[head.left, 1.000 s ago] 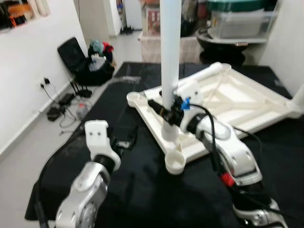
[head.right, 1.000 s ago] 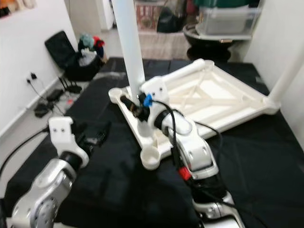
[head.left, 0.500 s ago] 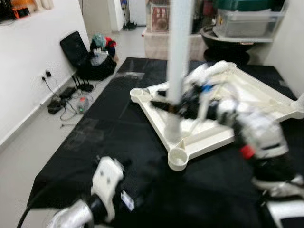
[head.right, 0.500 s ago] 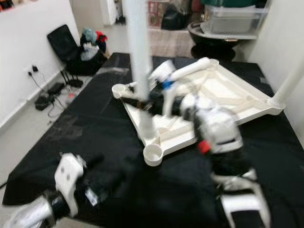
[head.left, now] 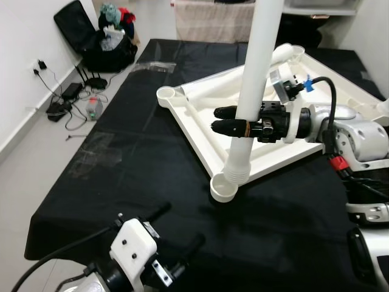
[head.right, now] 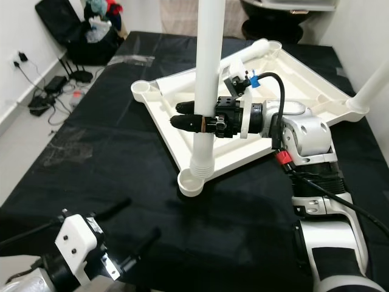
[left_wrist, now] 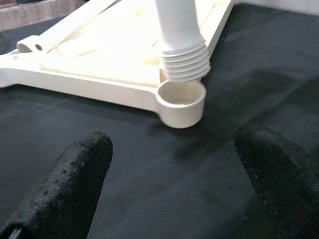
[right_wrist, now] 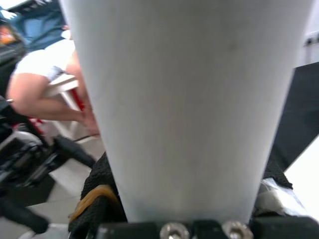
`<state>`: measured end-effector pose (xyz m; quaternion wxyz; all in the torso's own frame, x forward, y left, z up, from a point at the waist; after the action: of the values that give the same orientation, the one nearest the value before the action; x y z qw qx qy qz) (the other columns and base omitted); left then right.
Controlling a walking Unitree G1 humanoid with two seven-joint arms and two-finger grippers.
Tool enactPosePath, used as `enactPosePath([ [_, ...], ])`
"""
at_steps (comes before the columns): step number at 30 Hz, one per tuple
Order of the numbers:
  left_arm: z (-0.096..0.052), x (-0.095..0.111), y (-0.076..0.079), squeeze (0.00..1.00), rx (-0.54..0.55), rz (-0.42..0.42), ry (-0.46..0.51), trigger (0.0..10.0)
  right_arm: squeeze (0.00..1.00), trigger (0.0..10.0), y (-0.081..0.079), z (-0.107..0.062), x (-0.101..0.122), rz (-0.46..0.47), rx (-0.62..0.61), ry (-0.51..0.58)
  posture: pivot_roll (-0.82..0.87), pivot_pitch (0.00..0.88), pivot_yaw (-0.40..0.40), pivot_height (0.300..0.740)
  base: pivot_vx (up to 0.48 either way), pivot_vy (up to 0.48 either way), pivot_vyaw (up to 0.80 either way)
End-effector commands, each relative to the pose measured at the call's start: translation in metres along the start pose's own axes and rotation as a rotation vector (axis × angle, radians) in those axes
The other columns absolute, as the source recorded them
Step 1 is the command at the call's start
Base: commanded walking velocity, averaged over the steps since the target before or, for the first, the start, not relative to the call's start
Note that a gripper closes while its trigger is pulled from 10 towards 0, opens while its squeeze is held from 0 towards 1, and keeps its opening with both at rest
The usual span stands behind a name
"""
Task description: Building children table
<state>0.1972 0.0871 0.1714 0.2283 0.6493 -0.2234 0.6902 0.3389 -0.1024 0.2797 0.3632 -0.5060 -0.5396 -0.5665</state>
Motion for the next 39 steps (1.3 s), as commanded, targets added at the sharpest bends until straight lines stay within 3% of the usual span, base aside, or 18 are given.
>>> enactPosePath([
  [1,-0.003,-0.001,-0.004,0.0,0.02,0.052,-0.008,10.0,0.0,10.0,-0.002,0.0,0.008,-0.003,0.036,0.039,0.02,0.307,-0.006,0.74,0.0,0.0,0.0],
  [3,-0.003,-0.001,-0.004,0.0,0.02,0.052,-0.008,10.0,0.0,10.0,-0.002,0.0,0.008,-0.003,0.036,0.039,0.02,0.307,-0.006,0.74,0.0,0.0,0.0],
  [6,-0.002,0.003,-0.018,0.0,0.089,0.116,0.013,10.0,0.0,10.0,-0.005,-0.003,0.017,-0.002,0.072,0.113,0.02,0.318,0.0,0.74,0.0,0.0,0.0],
  [10,-0.002,0.003,-0.018,0.0,0.089,0.116,0.013,10.0,0.0,10.0,-0.005,-0.003,0.017,-0.002,0.072,0.113,0.02,0.318,0.0,0.74,0.0,0.0,0.0],
  [12,-0.001,0.006,-0.026,0.0,0.121,0.143,0.023,10.0,0.0,10.0,-0.006,-0.001,0.013,-0.043,0.08,0.113,0.04,0.318,0.014,0.74,0.0,0.0,0.0],
  [18,-0.002,0.008,-0.025,0.0,0.117,0.134,0.024,10.0,0.0,10.0,-0.01,-0.002,0.008,-0.097,0.089,0.082,0.04,0.317,0.016,0.74,0.0,0.0,0.0],
  [23,-0.002,0.007,-0.023,0.0,0.112,0.127,0.031,10.0,0.0,10.0,-0.016,-0.008,0.002,-0.196,0.087,0.017,0.04,0.311,0.019,0.74,0.0,0.0,0.0],
  [31,-0.002,0.005,-0.023,0.0,0.117,0.128,0.04,10.0,0.0,10.0,-0.048,-0.003,0.002,-0.216,0.196,0.01,0.04,0.309,0.023,0.74,0.0,0.0,0.0],
  [39,-0.001,0.004,-0.023,0.0,0.115,0.121,0.042,10.0,0.0,10.0,-0.052,0.009,0.004,-0.226,0.212,0.034,0.03,0.305,0.018,0.74,0.0,0.0,0.0],
])
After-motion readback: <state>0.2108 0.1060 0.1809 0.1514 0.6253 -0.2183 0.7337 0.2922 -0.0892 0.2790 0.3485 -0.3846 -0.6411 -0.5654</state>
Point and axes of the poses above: a point about 5 cm out from each wrist's last joint towards the gripper, its own z axis pointing out of the wrist towards the gripper, its own x axis along the axis of the wrist's last joint, y = z × x, the point moved 6 cm from there along z, pointing out of the wrist towards the gripper, and after that the axes turned 14 degrees about -z, right-handed, at the moved point
